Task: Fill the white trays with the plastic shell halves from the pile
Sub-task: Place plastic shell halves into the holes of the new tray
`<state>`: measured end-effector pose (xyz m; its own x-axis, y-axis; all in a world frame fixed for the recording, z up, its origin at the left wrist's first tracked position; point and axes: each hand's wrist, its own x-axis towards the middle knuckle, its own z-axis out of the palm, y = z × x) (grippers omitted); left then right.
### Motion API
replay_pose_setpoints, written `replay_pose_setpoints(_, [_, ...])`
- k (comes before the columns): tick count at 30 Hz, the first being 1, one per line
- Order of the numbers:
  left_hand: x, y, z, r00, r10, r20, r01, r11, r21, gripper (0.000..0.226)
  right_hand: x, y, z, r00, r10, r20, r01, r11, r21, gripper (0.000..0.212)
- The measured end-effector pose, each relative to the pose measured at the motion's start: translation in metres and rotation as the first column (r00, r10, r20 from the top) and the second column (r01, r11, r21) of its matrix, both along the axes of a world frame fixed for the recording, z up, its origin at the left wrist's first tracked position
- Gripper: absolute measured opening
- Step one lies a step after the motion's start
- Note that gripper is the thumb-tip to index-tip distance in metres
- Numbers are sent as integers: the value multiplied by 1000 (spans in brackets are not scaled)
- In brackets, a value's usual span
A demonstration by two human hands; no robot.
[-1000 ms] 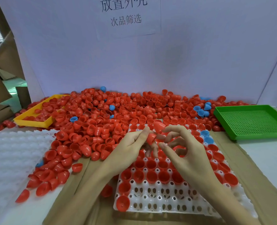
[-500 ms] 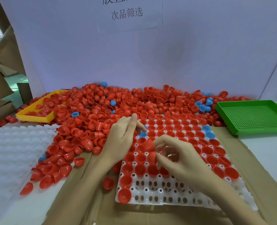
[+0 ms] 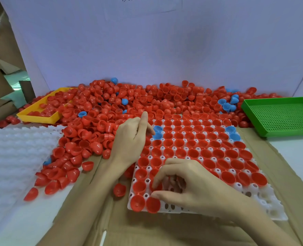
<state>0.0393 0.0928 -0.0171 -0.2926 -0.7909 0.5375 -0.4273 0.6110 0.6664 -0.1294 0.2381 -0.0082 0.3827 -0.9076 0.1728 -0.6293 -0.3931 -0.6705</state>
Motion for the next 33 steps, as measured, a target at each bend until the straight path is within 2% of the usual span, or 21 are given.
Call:
replay_pose_setpoints(3, [2, -6, -2, 1000, 21, -5, -21, 1000, 7, 61, 2, 0, -2, 1000, 2, -8, -3, 1000, -23, 22])
replay_pose_setpoints(5, [6, -12, -6, 996, 63, 57, -62, 998, -23, 52, 3, 0, -3, 1000, -12, 20, 13, 1000, -26, 20])
replay_pose_setpoints(8, [15, -30, -16, 951, 223, 213, -181, 963, -199, 19, 1, -2, -5, 996, -39, 83, 42, 998, -39, 19])
replay_pose_setpoints(9, [19, -38, -18, 925, 274, 264, -211, 947, -241, 18, 0, -2, -5, 993, -48, 107, 53, 998, -40, 19])
replay_pose_setpoints(10, [25, -47, -21, 899, 302, 318, -229, 941, -249, 24, -1, -3, -5, 989, -59, 134, 65, 997, -40, 19])
replay_pose_setpoints(12, [34, -62, -26, 862, 313, 399, -269, 949, -162, 39, -3, -4, -5, 979, -84, 183, 95, 994, -49, 19])
replay_pose_setpoints(15, [41, -74, -30, 847, 308, 432, -325, 945, -36, 56, -7, -7, -3, 968, -122, 220, 142, 987, -77, 17])
replay_pose_setpoints(18, [39, -79, -31, 824, 273, 496, -286, 957, -51, 61, -12, -9, -3, 952, -147, 268, 172, 982, -73, 19])
replay_pose_setpoints(20, [39, -82, -30, 817, 244, 522, -248, 967, -64, 54, -15, -10, -2, 944, -171, 283, 196, 979, -61, 19])
replay_pose_setpoints(22, [40, -83, -30, 828, 234, 509, -222, 971, -86, 39, -18, -12, -3, 937, -197, 289, 220, 974, -51, 19])
replay_pose_setpoints(24, [40, -81, -31, 867, 247, 433, -215, 969, -121, 20, -21, -12, -2, 933, -212, 292, 238, 970, -54, 20])
replay_pose_setpoints(26, [40, -78, -34, 891, 268, 366, -225, 962, -155, 10, -22, -13, -2, 930, -221, 295, 248, 967, -55, 20])
replay_pose_setpoints(30, [38, -76, -38, 922, 269, 278, -226, 958, -177, 17, -25, -14, -3, 923, -242, 299, 267, 963, -47, 20])
replay_pose_setpoints(33, [40, -75, -34, 941, 142, 307, -118, 988, -96, 43, -25, -15, -2, 922, -243, 301, 269, 962, -47, 19])
